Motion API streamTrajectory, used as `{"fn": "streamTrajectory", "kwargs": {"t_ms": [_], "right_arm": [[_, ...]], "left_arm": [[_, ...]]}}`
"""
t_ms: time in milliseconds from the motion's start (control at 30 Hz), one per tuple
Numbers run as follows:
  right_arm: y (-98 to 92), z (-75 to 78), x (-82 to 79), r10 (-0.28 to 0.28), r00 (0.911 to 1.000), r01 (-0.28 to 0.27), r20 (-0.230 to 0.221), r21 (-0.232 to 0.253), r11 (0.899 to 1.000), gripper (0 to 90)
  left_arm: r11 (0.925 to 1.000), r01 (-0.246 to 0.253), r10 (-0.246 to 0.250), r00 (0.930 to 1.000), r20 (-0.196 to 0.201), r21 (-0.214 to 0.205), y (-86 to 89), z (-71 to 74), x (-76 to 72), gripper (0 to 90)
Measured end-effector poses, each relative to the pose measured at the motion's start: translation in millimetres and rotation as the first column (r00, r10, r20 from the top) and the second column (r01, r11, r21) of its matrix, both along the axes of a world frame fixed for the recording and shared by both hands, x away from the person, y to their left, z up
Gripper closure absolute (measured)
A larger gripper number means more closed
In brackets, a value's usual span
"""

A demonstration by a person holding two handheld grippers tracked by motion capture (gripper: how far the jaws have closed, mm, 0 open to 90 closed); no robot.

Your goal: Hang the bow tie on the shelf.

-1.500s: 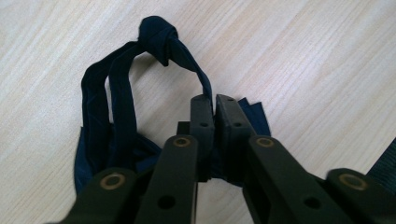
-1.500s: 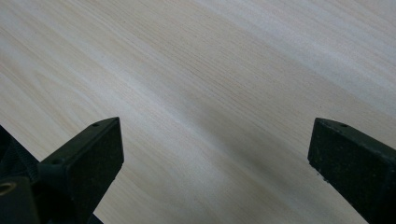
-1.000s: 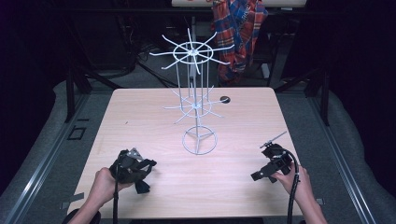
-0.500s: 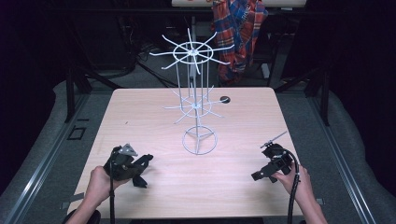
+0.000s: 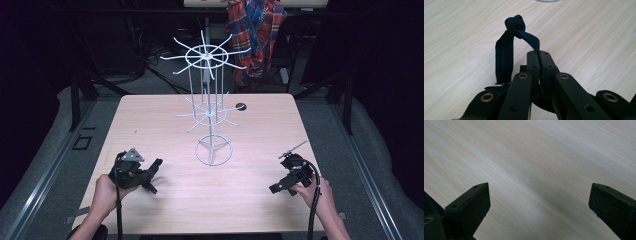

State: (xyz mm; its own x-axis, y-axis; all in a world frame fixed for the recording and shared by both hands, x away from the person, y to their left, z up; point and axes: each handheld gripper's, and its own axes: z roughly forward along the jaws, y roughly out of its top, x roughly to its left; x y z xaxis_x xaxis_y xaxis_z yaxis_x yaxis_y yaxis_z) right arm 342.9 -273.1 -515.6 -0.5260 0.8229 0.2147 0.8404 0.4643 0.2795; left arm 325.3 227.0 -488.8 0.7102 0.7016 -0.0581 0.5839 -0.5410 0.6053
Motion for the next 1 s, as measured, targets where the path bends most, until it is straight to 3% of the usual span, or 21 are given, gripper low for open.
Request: {"fn": "streamTrajectory", "kwargs": {"t_ms": [400, 433, 533, 567, 600, 800, 1000], "right_arm": [[0.5, 0.0, -0.1, -0.003, 1.0, 0.003, -0.001, 0.007, 1.0, 3.6], [0.0, 0.3, 0.3, 0.006, 1.0, -0.006, -0.002, -0.01, 1.0, 3.6], [1.0, -0.1, -0.6, -0.01, 1.0, 0.01, 0.001, 0.011, 1.0, 3.6], [-0.6, 1.9, 1.2, 0.025, 0.9996, -0.025, -0.016, -0.01, 1.0, 3.7], [0.5, 0.5, -0.1, 0.0, 1.0, 0.0, -0.003, 0.006, 1.0, 3.7], [-0.5, 1.3, 0.9, 0.018, 0.9998, -0.018, -0.006, -0.003, 1.0, 3.7], [2.5, -0.9, -0.9, -0.02, 0.9998, 0.02, 0.0, 0.031, 0.999, 3.7]], "left_arm": [[0.9987, -0.021, 0.023, 0.9982, 0.055, -0.048, 0.8, 10.6, 0.7, 88.2], [0.9983, -0.023, 0.026, 0.9978, 0.06, -0.054, 1.3, 11.6, 0.6, 88.3], [0.9965, -0.03, 0.036, 0.9964, 0.076, -0.078, 2.2, 15.2, 0.4, 88.2], [0.9963, -0.03, 0.037, 0.996, 0.081, -0.081, 2.2, 16.4, 0.5, 88.2], [0.9956, -0.033, 0.04, 0.9959, 0.081, -0.087, 2.1, 17.5, 0.5, 88.2], [0.9937, -0.032, 0.043, 0.9938, 0.102, -0.107, 0.4, 21.9, 2.2, 88.2], [0.9908, -0.039, 0.055, 0.9908, 0.124, -0.13, 0.7, 28.1, 7.6, 88.3]]}}
